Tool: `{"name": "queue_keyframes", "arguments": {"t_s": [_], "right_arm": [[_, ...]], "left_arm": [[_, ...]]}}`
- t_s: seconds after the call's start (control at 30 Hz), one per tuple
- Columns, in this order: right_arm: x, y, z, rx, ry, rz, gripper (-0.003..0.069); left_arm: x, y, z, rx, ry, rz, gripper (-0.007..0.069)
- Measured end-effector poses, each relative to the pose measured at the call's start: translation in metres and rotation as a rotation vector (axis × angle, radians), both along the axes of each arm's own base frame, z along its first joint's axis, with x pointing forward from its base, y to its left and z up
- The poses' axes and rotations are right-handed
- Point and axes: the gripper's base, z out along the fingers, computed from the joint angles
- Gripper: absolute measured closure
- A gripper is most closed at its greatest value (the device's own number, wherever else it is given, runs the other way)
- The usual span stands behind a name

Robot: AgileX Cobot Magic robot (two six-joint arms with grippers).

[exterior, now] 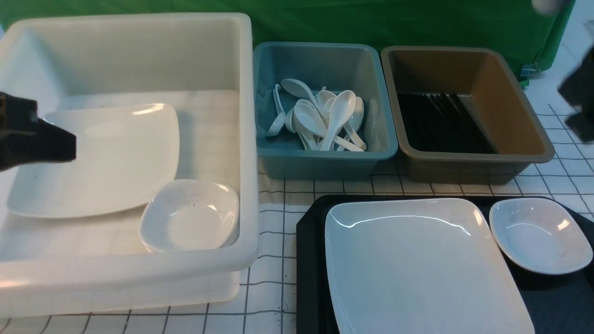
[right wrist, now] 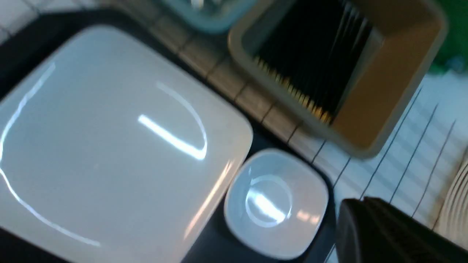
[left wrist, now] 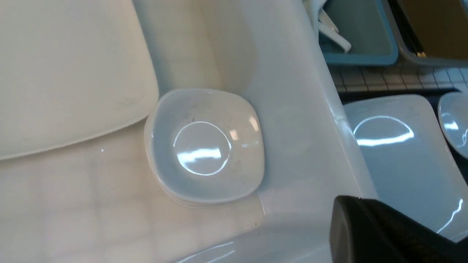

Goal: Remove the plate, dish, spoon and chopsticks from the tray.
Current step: Use the right arm to grab a small plate from the dinner plate

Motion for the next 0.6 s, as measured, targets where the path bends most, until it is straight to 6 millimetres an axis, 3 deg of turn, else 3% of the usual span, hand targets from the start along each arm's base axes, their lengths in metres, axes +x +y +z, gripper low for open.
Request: {"name": "queue_keyframes", "arguments": {"t_s": [0.1,0.17,0.27,0.4,0.6], "right_arm": [[0.004,-0.01,-0.061,-0.039,0.14,-0.034,0.0636],[0.008,-0.011,-0.087,-0.053,0.173,-0.025,0.0597],[0.014,-0.009,-0.131,-0.095,0.227,0.01,0.0475],[0.029,-0.006,-0.161,-0.153,0.262,0.039,0.0323],[0.046,-0.005,-0.2,-0.286,0.352,0.127,0.0259]], "left_arm": [[-0.001,-0.008,-0.001,0.013,0.002,-0.049,0.0619],[-0.001,-0.01,-0.001,0.02,0.003,-0.059,0.0619],[-0.001,-0.01,-0.001,0.024,0.004,-0.063,0.0619],[-0.001,-0.01,-0.001,0.029,0.005,-0.062,0.0619],[-0.001,-0.01,-0.001,0.029,0.005,-0.062,0.0619]]}}
